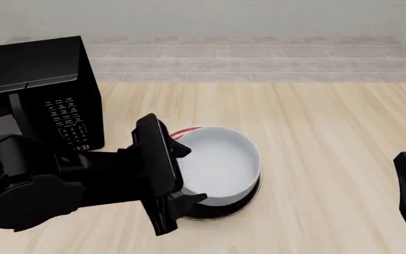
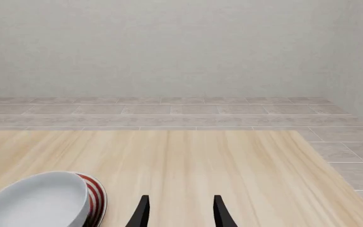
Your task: Pick up the white bowl and put it on the plate.
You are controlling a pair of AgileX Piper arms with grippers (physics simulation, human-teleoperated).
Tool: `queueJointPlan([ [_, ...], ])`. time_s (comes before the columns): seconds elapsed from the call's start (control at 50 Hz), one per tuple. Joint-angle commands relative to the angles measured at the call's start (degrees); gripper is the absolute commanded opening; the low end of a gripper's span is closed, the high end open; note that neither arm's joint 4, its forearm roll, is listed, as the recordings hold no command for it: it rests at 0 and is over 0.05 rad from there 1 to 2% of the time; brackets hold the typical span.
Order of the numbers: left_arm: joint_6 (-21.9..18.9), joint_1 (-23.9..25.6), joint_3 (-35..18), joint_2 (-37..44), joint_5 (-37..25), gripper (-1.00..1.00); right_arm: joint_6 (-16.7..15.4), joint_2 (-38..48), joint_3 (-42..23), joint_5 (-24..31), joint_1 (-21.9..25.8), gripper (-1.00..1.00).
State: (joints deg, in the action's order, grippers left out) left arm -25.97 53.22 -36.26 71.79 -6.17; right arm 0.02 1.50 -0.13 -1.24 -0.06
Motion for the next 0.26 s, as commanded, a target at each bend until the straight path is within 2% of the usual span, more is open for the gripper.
queueJointPlan([
  [0.02, -1.2, -1.3, 2.4, -9.4, -5.3, 1.00, 0.0, -0.5, -0.1, 0.5, 0.1, 1.00],
  [0.26, -1.9, -2.8, 4.9, -19.7, -11.1, 1.00, 0.0, -0.5, -0.1, 0.5, 0.1, 1.00],
])
